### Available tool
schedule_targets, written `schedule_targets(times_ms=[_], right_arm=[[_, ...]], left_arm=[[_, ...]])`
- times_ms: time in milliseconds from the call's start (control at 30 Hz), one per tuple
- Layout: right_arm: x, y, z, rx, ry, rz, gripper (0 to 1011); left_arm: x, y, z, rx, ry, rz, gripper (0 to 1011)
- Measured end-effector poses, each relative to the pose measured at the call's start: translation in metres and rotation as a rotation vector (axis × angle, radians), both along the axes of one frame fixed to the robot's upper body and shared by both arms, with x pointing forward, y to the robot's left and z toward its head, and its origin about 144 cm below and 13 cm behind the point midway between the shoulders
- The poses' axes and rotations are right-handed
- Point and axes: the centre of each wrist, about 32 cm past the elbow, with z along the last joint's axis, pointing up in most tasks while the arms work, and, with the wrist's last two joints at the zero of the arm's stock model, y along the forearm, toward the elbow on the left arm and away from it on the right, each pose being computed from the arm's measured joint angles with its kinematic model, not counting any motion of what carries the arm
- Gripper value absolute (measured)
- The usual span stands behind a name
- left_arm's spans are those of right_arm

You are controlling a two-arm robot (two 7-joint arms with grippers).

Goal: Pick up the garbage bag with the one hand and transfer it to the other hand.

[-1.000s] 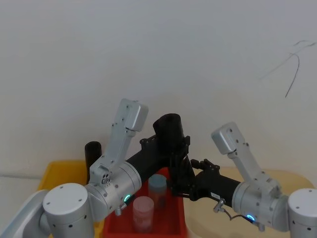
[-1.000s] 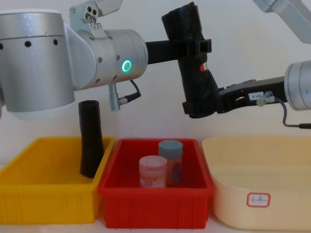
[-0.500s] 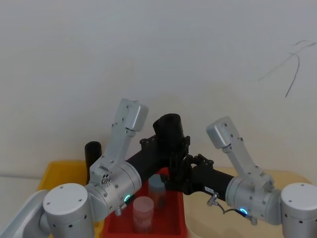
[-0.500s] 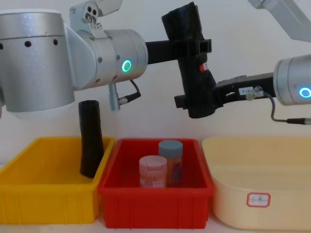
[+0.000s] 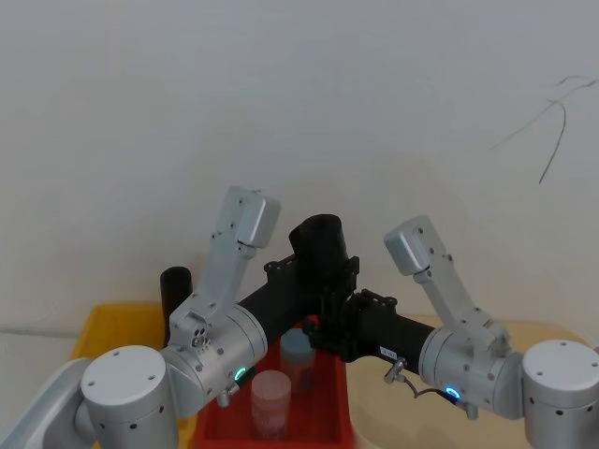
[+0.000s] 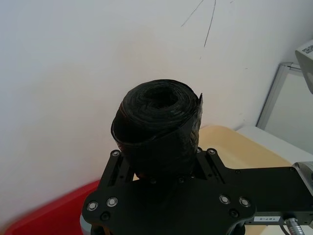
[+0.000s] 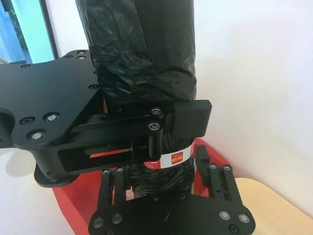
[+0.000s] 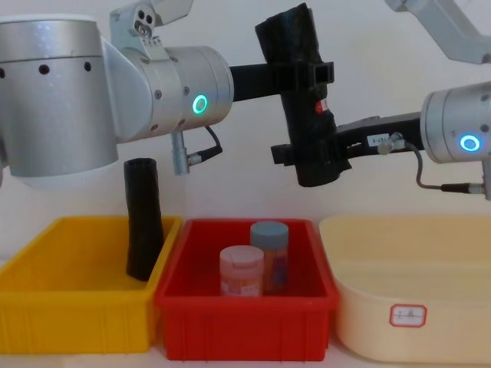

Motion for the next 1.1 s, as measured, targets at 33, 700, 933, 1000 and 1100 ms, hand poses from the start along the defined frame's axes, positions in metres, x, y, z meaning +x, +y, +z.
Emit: schedule_targets(times_ms=[33, 700, 933, 1000, 1100], right_arm=[[0.0002, 0.0001, 0.0001, 0.000, 0.000, 0.000, 753], [0.0018, 0.0017, 0.0000, 0.005, -0.002, 0.002, 563], [0.0013, 0.0016, -0.0006, 0.012, -0.006, 0.005, 563], [0.0011, 0.0015, -0.0007, 0.015, -0.007, 0.006, 563], [0.0006, 0.0011, -0.0012, 0.022, -0.010, 0.004, 563]], left_arm=[[0.0000, 0.0000, 0.0000, 0.000, 0.000, 0.000, 454], [0.0000, 0.0000, 0.0000, 0.000, 0.000, 0.000, 454], [0.0000, -0.0001, 0.0000, 0.000, 0.000, 0.000, 576], [0.0000, -0.0001, 0.0000, 0.000, 0.000, 0.000, 616], [0.0000, -0.0001, 0.0000, 0.000, 0.000, 0.000, 705]])
